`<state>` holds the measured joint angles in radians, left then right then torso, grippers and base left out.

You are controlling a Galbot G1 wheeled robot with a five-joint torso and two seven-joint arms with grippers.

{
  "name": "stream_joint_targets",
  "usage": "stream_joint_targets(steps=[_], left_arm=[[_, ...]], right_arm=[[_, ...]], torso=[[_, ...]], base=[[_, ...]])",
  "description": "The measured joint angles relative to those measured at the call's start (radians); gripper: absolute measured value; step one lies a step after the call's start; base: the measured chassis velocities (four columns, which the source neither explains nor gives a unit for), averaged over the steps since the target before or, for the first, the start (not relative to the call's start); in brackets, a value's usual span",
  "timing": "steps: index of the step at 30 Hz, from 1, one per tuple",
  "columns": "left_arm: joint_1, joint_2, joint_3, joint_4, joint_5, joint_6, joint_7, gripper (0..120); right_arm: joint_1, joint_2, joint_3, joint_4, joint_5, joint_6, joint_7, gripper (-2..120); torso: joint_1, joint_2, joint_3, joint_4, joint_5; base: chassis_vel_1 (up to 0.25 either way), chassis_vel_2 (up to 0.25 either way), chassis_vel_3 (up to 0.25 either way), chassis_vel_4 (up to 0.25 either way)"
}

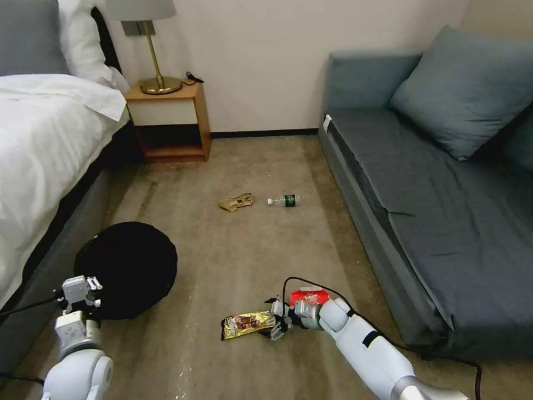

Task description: Pick up the trash bin, then pick up the garbage on the floor and place it into the trash bin.

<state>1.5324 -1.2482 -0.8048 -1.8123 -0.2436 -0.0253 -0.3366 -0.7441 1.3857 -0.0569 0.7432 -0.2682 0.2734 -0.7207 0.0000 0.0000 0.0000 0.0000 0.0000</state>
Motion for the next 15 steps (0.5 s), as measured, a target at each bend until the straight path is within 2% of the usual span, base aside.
stream_joint_targets(steps=[7,9,10,14,15], left_arm=[[-0.005,0.001,-0.002,0.004,-0.003,-0.001,-0.002,7],[-0.007,-0.001,-0.002,0.006,-0.003,-0.001,-0.002,7],[-0.007,-0.001,-0.002,0.006,-0.003,-0.001,-0.002,7],[-0.01,-0.001,-0.001,0.008,-0.004,-0.002,-0.002,7],[-0.01,-0.001,-0.001,0.008,-0.004,-0.002,-0.002,7]], right_arm=[[0.021,0.012,0.008,-0.045,-0.01,0.023,-0.001,96],[0.024,0.019,0.008,-0.048,-0.01,0.03,0.0,88],[0.024,0.019,0.008,-0.048,-0.01,0.03,0.0,88],[0.012,0.016,-0.001,-0.027,-0.01,0.039,-0.001,70],[0.012,0.016,-0.001,-0.027,-0.01,0.039,-0.001,70]], torso=[[0.0,0.0,0.0,0.0,0.0],[0.0,0.0,0.0,0.0,0.0],[0.0,0.0,0.0,0.0,0.0],[0.0,0.0,0.0,0.0,0.0],[0.0,0.0,0.0,0.0,0.0]], base=[[0.0,0.0,0.0,0.0],[0.0,0.0,0.0,0.0],[0.0,0.0,0.0,0.0],[0.0,0.0,0.0,0.0],[0.0,0.0,0.0,0.0]])
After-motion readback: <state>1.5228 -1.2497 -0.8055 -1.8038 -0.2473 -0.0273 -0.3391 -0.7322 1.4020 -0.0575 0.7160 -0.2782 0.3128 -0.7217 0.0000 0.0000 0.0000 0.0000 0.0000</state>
